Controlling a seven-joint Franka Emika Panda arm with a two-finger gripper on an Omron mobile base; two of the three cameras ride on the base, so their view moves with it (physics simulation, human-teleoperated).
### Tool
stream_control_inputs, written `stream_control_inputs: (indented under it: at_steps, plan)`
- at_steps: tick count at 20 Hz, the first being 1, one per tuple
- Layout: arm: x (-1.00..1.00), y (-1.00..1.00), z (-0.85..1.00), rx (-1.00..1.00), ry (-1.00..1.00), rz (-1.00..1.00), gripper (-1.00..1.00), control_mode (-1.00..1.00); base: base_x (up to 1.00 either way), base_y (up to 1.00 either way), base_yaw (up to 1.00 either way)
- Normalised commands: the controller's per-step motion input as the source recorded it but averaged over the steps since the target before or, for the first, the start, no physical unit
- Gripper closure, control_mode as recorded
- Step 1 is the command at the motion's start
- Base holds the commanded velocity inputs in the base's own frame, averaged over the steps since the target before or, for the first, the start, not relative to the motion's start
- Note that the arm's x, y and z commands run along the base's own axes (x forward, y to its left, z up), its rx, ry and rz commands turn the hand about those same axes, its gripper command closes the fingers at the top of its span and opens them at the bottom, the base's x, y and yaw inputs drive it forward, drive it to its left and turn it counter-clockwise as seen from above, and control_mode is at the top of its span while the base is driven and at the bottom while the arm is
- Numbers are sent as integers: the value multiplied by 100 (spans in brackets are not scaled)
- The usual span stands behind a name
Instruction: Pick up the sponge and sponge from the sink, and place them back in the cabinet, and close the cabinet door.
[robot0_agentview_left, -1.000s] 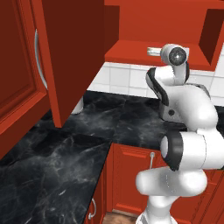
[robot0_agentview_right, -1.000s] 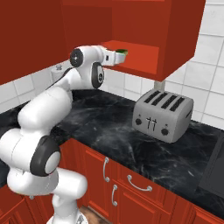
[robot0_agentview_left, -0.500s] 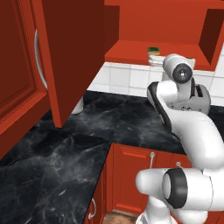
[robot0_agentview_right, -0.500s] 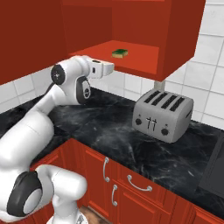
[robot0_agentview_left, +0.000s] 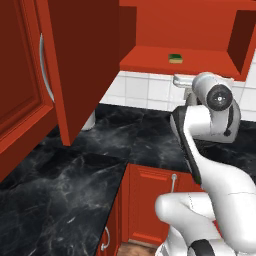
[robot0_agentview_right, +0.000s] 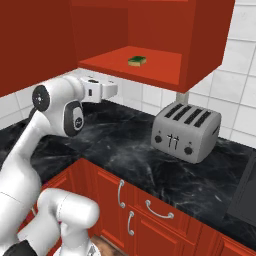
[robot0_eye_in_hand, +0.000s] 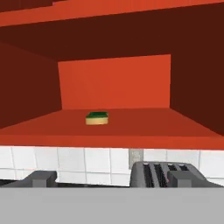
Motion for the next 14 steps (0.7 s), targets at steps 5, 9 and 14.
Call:
stream_control_inputs:
  at_steps: [5,9,14]
  plan:
    - [-83,17,0,0,18,0,-100,-100,0,0,0]
    - [-75,12,1,1,23,0,-100,-100,0,0,0]
    - [-60,10,0,3,28,8,-100,-100,0,0,0]
